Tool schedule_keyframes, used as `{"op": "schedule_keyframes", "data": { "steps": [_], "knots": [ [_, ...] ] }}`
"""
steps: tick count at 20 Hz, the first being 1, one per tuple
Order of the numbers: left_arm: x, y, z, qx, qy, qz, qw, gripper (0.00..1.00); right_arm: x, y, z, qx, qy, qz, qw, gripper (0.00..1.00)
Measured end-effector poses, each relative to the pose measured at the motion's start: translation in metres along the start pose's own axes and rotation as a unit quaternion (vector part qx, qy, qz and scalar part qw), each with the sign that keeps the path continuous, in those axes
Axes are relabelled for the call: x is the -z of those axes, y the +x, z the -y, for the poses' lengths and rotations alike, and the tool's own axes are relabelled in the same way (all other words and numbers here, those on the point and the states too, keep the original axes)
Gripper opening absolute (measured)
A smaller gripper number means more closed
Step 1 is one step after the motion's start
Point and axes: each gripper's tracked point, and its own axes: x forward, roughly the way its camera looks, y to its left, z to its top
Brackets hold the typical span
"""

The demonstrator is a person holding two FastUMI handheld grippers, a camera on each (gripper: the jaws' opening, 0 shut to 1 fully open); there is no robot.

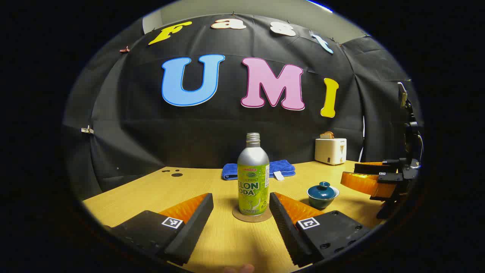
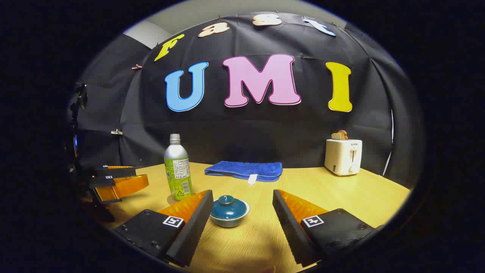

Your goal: Open the teacup lid with one hand, grasp the water bottle and pour water into the teacup with the other hand; after pouring, place the water bottle on the coaster and then close the teacup lid.

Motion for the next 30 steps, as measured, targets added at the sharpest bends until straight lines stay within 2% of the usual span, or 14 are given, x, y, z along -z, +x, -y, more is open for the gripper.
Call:
{"op": "schedule_keyframes", "data": {
  "steps": [3, 14, 18, 21, 26, 27, 28, 30],
  "knots": [
    [0.000, 0.001, 0.001, 0.000, 0.000, 0.000, 1.000, 0.94, -0.006, 0.005, 0.000, 0.000, -0.002, 0.018, 1.000, 0.97],
    [0.001, 0.001, 0.002, -0.001, 0.000, 0.001, 1.000, 0.94, -0.007, 0.006, 0.000, -0.001, 0.000, 0.020, 1.000, 0.97],
    [0.001, 0.002, 0.002, -0.001, -0.001, 0.000, 1.000, 0.94, 0.000, 0.015, -0.014, -0.034, -0.005, -0.001, 0.999, 0.95],
    [0.000, 0.002, 0.002, -0.001, -0.001, 0.001, 1.000, 0.94, 0.010, 0.032, -0.013, -0.035, -0.027, -0.038, 0.998, 0.87],
    [0.002, 0.002, 0.002, -0.001, -0.001, 0.001, 1.000, 0.94, 0.016, 0.051, -0.026, -0.051, -0.037, -0.059, 0.996, 0.75],
    [0.001, 0.002, 0.003, 0.000, -0.001, 0.001, 1.000, 0.94, 0.018, 0.055, -0.025, -0.046, -0.043, -0.063, 0.996, 0.70],
    [0.001, 0.001, 0.004, 0.002, -0.001, 0.001, 1.000, 0.94, 0.019, 0.058, -0.025, -0.045, -0.046, -0.066, 0.996, 0.60],
    [0.001, 0.001, 0.004, 0.003, -0.001, 0.001, 1.000, 0.94, 0.024, 0.062, -0.031, -0.051, -0.045, -0.077, 0.995, 0.53]
  ]
}}
